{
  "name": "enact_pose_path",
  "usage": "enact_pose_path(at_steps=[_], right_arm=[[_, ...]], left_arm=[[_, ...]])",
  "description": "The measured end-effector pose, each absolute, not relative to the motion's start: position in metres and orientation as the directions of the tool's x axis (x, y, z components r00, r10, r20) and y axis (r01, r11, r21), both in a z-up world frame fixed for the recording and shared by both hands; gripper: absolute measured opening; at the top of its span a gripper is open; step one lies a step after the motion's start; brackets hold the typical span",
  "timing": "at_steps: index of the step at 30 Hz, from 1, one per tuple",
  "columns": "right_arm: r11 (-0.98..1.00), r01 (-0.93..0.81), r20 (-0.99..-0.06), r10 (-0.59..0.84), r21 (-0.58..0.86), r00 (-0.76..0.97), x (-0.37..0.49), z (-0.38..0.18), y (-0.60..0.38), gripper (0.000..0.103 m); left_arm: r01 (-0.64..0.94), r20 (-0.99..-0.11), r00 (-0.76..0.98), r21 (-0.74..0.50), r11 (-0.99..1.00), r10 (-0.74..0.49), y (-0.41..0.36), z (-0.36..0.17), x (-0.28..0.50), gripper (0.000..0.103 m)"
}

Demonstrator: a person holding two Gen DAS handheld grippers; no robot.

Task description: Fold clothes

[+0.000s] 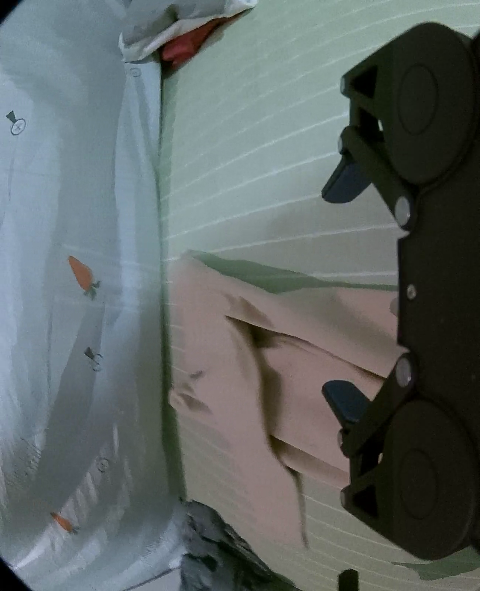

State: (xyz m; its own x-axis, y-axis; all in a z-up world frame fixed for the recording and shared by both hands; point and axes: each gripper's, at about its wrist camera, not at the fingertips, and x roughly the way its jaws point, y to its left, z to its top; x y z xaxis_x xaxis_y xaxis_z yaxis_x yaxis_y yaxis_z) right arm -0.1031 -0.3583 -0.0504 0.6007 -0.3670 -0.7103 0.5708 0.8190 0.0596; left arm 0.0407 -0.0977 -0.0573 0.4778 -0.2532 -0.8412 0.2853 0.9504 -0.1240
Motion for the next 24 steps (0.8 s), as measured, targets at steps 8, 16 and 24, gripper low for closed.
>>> enact_pose_path(at_steps=[8, 16, 24], right_arm=[[0.854, 0.519, -0.674, -0.366, 0.030, 0.641, -0.037, -0.044, -0.384, 0.103], [0.882, 0.470, -0.701, -0.322, 0.022, 0.636, 0.038, -0.063, -0.430, 0.076], [0.900, 0.437, -0.735, -0.297, -0.001, 0.610, 0.074, -0.085, -0.445, 0.035]], left_arm=[[0.200, -0.850, 0.493, -0.095, 0.975, -0.184, -0.108, -0.066, 0.108, 0.090], [0.134, -0.874, 0.471, -0.059, 0.989, -0.117, -0.117, -0.098, 0.171, 0.088], [0.157, -0.868, 0.490, -0.011, 0.988, -0.087, -0.124, -0.113, 0.191, 0.069]])
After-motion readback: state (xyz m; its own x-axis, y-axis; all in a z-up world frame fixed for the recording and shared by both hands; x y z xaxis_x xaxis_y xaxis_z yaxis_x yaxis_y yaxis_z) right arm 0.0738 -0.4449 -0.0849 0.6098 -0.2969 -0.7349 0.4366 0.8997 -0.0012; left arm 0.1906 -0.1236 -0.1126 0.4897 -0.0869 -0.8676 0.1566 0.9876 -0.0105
